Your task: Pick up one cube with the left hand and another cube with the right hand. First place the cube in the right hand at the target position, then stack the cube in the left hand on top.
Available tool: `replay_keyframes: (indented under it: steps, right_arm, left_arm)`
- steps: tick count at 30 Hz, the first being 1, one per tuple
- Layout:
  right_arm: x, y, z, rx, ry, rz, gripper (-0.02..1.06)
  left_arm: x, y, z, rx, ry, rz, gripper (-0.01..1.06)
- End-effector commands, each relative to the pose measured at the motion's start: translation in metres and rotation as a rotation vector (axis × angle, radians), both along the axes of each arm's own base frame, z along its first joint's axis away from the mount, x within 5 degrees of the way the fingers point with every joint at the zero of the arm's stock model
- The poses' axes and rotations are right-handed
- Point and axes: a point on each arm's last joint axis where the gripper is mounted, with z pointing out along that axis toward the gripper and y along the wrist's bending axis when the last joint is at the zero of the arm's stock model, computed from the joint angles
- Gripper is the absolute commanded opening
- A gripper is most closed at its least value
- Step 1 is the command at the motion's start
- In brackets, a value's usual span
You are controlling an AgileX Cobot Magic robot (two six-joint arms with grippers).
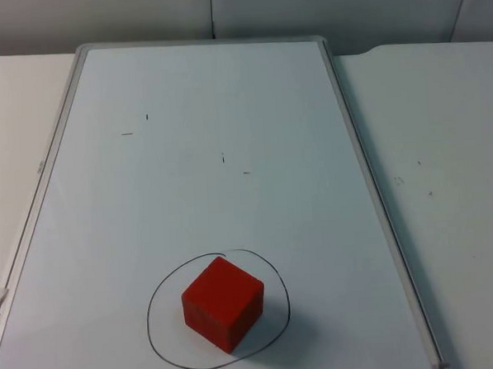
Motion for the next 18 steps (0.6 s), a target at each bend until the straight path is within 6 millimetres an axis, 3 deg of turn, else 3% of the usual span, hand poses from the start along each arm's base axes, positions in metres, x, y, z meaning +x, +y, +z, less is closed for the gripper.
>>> replay_keyframes:
  steps: [1,9,11,18]
  right_arm:
    - [-0.001,0.0,-0.001,0.011,0.001,0.004,1.0]
    - [-0.001,0.001,0.001,0.022,-0.011,0.007,1.0]
    - [-0.001,0.001,0.002,0.03,-0.018,0.009,1.0]
    - [0.0,0.001,0.002,0.026,-0.023,0.008,1.0]
  left_arm:
    - [-0.001,-0.002,0.001,0.001,-0.02,-0.026,0.12]
    - [0.007,-0.015,0.016,-0.043,-0.054,-0.13,0.12]
    - [0.02,-0.026,0.027,-0.053,-0.033,-0.181,0.12]
    - [0.059,-0.055,0.035,-0.055,0.063,-0.297,0.11]
